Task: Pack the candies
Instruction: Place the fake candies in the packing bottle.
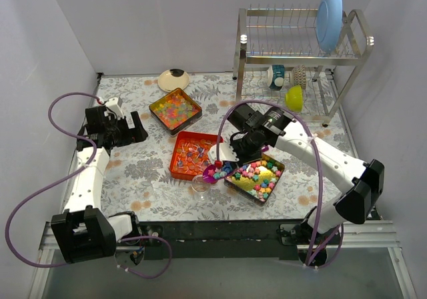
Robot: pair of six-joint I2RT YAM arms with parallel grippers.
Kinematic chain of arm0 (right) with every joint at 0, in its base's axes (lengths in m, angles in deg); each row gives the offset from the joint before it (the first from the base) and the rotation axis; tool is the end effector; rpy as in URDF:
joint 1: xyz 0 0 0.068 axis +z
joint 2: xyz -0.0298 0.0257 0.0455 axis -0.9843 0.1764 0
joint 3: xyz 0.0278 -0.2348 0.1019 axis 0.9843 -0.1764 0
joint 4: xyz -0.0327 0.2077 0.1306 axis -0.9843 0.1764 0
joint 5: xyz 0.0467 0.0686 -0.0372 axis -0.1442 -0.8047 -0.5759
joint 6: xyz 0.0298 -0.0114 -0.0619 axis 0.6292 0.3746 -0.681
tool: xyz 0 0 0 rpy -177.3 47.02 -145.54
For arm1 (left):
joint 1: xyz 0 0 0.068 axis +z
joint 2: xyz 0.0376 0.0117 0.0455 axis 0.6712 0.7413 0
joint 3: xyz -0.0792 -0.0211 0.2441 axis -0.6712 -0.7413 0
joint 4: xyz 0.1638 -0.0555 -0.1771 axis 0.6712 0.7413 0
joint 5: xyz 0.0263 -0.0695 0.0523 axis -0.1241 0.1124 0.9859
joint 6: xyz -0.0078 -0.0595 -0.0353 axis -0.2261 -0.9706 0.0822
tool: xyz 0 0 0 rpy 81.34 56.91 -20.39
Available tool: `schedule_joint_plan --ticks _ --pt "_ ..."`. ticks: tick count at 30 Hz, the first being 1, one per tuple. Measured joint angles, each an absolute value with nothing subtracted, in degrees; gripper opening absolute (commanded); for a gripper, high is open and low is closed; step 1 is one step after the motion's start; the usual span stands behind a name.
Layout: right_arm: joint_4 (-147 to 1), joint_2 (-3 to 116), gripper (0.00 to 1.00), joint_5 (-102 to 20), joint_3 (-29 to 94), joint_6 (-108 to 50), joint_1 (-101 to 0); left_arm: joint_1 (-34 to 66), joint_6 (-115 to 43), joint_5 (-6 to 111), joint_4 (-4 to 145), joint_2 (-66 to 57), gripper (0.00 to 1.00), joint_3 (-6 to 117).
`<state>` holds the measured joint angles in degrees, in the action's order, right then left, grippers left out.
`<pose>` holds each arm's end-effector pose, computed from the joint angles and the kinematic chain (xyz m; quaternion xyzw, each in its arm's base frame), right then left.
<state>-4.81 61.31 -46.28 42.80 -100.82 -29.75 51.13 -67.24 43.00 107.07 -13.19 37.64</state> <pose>0.1688 0.2212 0.3013 -0.8359 0.5053 0.0833 0.1977 0.2460 0.0215 0.2592 -0.3504 0.8505 -0.2426 0.3081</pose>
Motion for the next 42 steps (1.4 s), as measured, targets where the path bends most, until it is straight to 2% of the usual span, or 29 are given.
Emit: schedule_joint_plan --ticks 18,42 --pt "-0.9 69.1 0.01 -33.6 50.9 -98.8 -22.3 52.7 -67.9 40.5 105.1 -19.5 0.98 34.1" --pt "0.1 69.1 0.01 -22.7 51.0 -101.6 -15.3 53.7 -68.1 35.2 104.9 -20.2 0.98 34.0"
